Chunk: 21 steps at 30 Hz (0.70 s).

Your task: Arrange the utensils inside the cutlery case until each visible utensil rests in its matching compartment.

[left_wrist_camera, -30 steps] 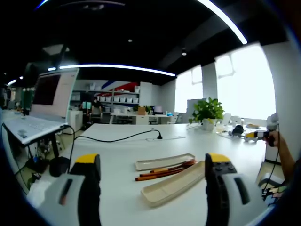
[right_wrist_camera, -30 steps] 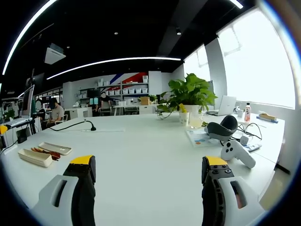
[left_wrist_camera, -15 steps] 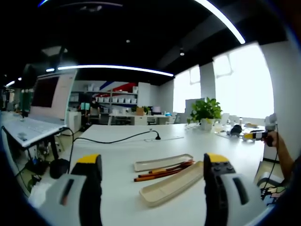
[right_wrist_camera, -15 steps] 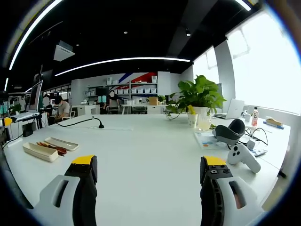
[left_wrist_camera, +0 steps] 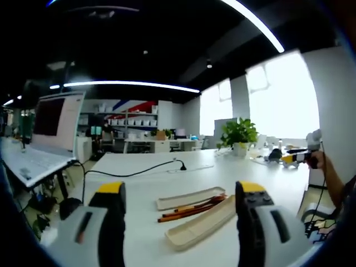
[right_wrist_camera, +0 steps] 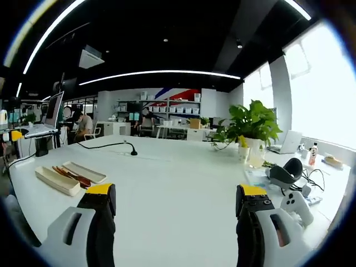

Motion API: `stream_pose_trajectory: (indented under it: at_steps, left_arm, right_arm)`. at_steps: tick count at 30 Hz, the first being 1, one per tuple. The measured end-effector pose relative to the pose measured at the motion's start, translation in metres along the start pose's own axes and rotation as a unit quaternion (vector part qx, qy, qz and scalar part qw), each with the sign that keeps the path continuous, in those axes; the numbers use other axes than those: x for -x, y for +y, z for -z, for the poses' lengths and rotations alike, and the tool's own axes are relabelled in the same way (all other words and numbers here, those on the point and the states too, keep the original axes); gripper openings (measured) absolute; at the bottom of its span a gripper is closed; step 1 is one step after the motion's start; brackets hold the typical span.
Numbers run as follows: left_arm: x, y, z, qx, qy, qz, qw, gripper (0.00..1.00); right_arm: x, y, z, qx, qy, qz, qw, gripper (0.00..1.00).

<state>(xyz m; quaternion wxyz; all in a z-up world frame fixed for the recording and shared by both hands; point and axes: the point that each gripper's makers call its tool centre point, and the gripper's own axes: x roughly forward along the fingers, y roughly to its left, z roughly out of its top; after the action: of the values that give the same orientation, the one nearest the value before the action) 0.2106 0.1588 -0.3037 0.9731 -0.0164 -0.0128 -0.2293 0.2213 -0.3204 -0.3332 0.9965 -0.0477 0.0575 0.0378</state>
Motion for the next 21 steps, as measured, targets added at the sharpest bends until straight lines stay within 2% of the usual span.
stream_pose_trajectory:
  at_steps: [5, 10, 15, 21]
  left_arm:
    - [-0.005, -0.003, -0.004, -0.009, 0.008, 0.01, 0.9999, 0.85]
    - [-0.011, -0.007, -0.003, -0.017, 0.021, 0.024, 0.9993, 0.82]
    - [-0.019, -0.008, 0.003, -0.014, 0.043, 0.039, 0.9982, 0.8]
    - [-0.029, -0.003, 0.019, -0.026, 0.079, 0.042, 0.9956, 0.77]
  right_arm:
    - [-0.008, 0.012, -0.012, 0.022, 0.001, -0.021, 0.9995, 0.93]
    - [-0.017, 0.027, -0.013, 0.034, 0.013, -0.051, 0.998, 0.92]
    - [-0.023, 0.04, -0.007, 0.048, 0.03, -0.072, 0.9958, 0.91]
    - [-0.03, 0.057, 0.0, 0.064, 0.051, -0.1, 0.9916, 0.89]
